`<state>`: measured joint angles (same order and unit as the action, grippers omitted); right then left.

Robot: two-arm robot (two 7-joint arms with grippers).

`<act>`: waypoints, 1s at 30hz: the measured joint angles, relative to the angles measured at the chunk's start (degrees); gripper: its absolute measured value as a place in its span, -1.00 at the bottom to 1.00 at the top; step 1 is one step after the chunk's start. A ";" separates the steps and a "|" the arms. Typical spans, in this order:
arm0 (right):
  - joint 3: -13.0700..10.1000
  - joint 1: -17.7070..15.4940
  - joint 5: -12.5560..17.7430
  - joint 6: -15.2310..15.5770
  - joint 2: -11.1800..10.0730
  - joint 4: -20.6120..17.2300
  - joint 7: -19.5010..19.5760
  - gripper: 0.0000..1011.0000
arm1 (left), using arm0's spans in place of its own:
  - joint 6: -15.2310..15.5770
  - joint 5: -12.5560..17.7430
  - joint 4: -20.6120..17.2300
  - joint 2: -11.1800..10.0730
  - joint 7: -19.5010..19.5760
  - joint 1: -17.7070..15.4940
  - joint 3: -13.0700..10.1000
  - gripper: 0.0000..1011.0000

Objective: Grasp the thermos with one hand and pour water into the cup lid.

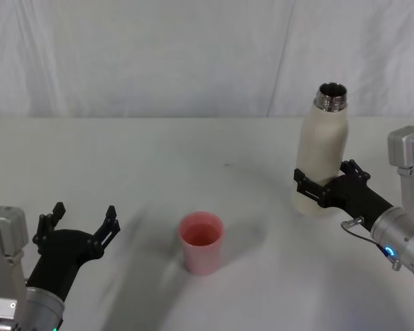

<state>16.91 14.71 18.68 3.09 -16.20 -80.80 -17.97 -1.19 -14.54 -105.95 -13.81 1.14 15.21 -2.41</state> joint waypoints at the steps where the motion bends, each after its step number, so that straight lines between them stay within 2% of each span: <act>1: 0.00 0.07 -0.03 -0.07 0.07 0.18 0.03 0.88 | 0.00 0.00 0.00 0.00 0.00 0.00 0.00 0.98; 12: 0.13 1.09 -0.62 -1.46 1.31 2.92 0.25 0.88 | 0.00 0.00 0.00 0.00 0.00 0.00 0.00 0.98; 30: 0.42 1.62 -2.25 -1.82 2.20 4.53 0.48 0.88 | 0.00 0.00 0.00 0.00 0.00 0.00 0.00 0.98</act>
<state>17.34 16.33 16.43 1.27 -13.99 -76.27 -17.49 -1.19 -14.54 -105.95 -13.80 1.14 15.21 -2.41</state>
